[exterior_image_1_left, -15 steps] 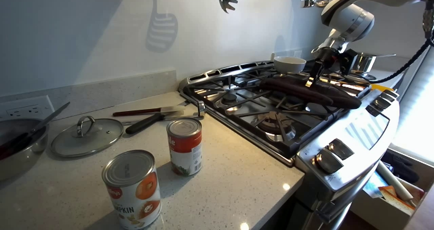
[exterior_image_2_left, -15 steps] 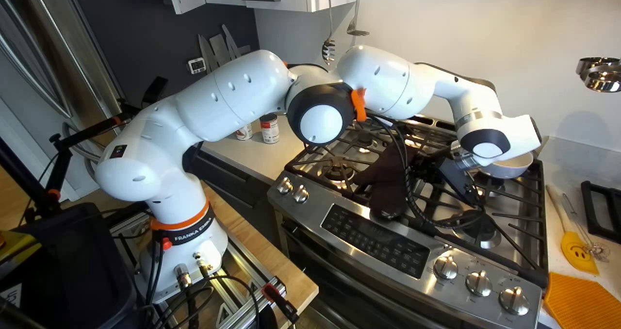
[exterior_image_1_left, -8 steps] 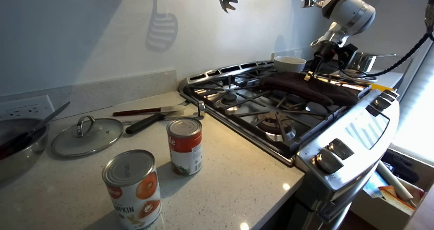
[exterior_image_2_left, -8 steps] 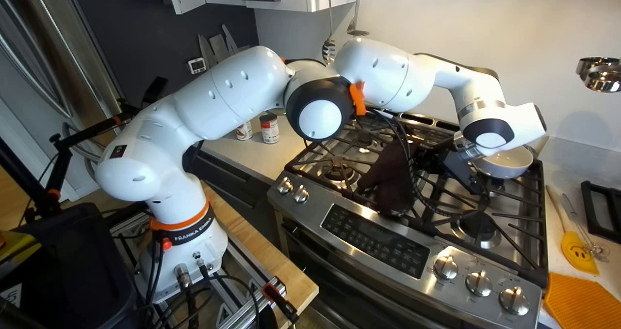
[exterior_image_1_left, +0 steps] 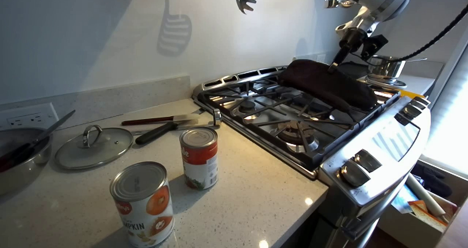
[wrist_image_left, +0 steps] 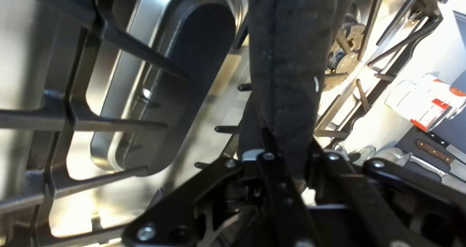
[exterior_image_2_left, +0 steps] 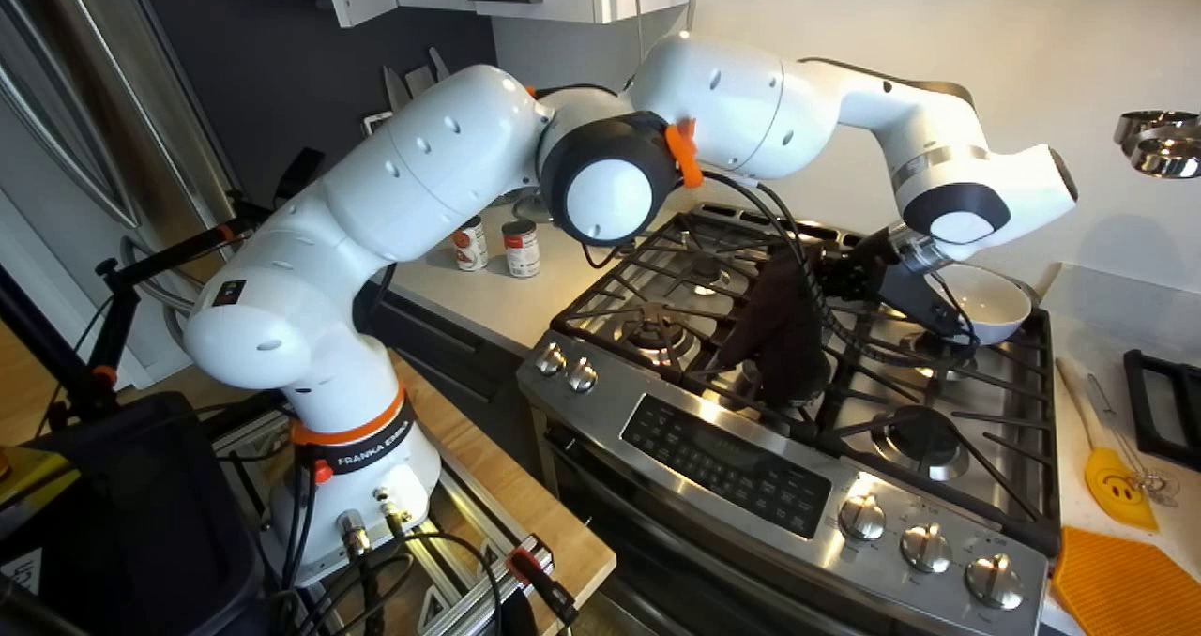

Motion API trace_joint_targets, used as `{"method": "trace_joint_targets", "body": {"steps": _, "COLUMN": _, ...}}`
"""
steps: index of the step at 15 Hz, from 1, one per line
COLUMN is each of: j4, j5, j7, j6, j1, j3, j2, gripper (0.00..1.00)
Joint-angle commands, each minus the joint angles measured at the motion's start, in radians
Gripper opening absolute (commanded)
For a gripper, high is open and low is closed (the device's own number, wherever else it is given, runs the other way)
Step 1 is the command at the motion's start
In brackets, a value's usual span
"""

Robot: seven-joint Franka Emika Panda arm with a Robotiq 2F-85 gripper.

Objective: Hang the kitchen mitt on the hook

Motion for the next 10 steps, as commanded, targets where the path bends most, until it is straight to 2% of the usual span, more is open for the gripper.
{"method": "trace_joint_targets", "body": {"steps": 1, "j4": -0.137, "j5": 0.022, "j7": -0.103, "j6": 0.070, "j1": -0.003, "j3": 0.016, "j2": -0.117, "gripper": 0.05}}
{"method": "trace_joint_targets", "body": {"steps": 10, "j4": -0.427, "j5": 0.060, "j7": -0.342, "j6": 0.156, "j1": 0.000, "j3": 0.063, "j2": -0.393, "gripper": 0.05}}
